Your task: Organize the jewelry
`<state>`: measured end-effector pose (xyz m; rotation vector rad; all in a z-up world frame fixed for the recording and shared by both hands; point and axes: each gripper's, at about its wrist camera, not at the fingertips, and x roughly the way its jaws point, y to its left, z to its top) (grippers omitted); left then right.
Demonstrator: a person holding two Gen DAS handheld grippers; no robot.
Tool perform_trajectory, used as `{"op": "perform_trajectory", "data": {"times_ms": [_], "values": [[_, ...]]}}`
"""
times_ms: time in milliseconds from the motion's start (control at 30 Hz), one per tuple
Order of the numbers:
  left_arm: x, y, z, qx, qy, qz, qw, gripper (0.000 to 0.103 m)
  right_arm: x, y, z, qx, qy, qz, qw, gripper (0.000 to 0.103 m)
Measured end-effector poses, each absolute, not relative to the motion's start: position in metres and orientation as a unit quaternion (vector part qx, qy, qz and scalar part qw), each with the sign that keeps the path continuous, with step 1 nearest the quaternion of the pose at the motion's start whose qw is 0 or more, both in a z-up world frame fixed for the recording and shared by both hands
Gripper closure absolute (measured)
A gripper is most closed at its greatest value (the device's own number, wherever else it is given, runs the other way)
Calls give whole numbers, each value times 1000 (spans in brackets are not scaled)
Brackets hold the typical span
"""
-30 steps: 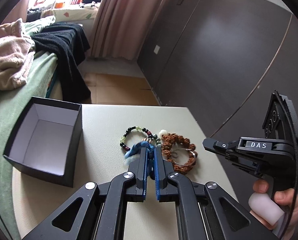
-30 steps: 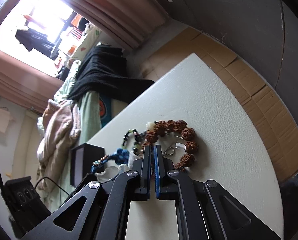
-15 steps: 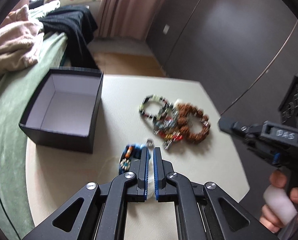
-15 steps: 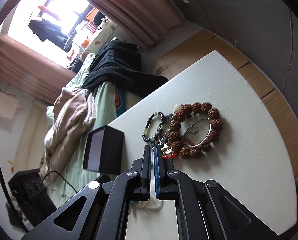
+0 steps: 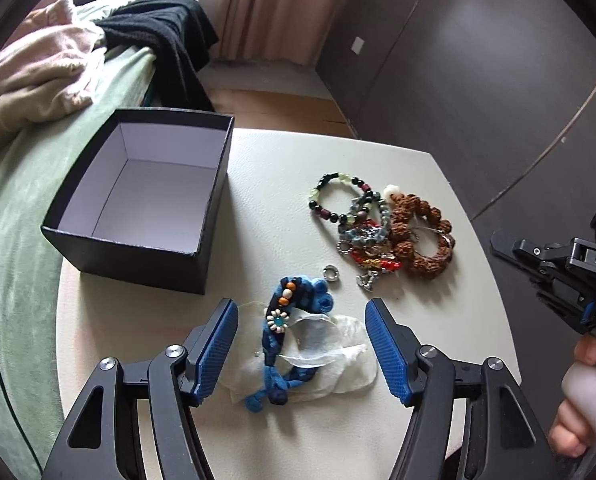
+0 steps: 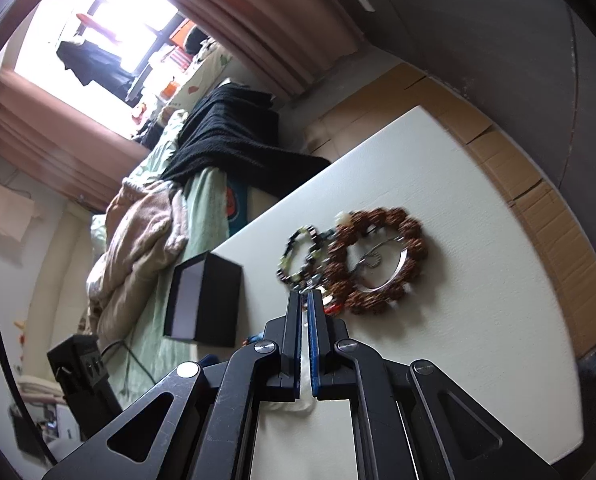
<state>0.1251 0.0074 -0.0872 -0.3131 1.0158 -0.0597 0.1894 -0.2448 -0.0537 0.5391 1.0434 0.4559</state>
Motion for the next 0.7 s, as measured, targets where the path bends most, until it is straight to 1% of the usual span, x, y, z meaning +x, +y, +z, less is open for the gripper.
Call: {"op": "perform_trajectory", "data": {"times_ms": [33, 67, 100, 133, 167, 300, 467, 533, 633, 700], "values": [[126, 7, -89, -148, 487, -26, 860, 36, 193, -248, -58, 259, 496, 209, 802, 97], [128, 7, -91, -146, 489, -22, 860, 38, 196, -250, -62, 265, 504, 207, 796, 89], [129, 7, -93, -144, 490, -17, 860, 42, 200, -254, -69, 273, 512, 200, 789, 72], [130, 7, -94, -141, 492, -14, 859, 45, 202, -257, -73, 277, 513, 192, 789, 65], [132, 7, -96, -139, 496, -11, 857, 50, 204, -260, -75, 278, 513, 183, 791, 61], [136, 8, -106, -134, 511, -3, 849, 61, 211, -262, -81, 288, 512, 178, 789, 61], [139, 10, -107, -133, 511, -1, 849, 63, 218, -252, -88, 264, 523, 159, 795, 62], [140, 11, -107, -135, 510, -1, 850, 63, 220, -247, -92, 260, 530, 153, 793, 64], [141, 11, -108, -134, 511, -3, 849, 63, 223, -241, -95, 242, 536, 139, 797, 68], [142, 10, -107, -133, 511, -4, 849, 63, 224, -237, -95, 221, 537, 124, 805, 76]]}}
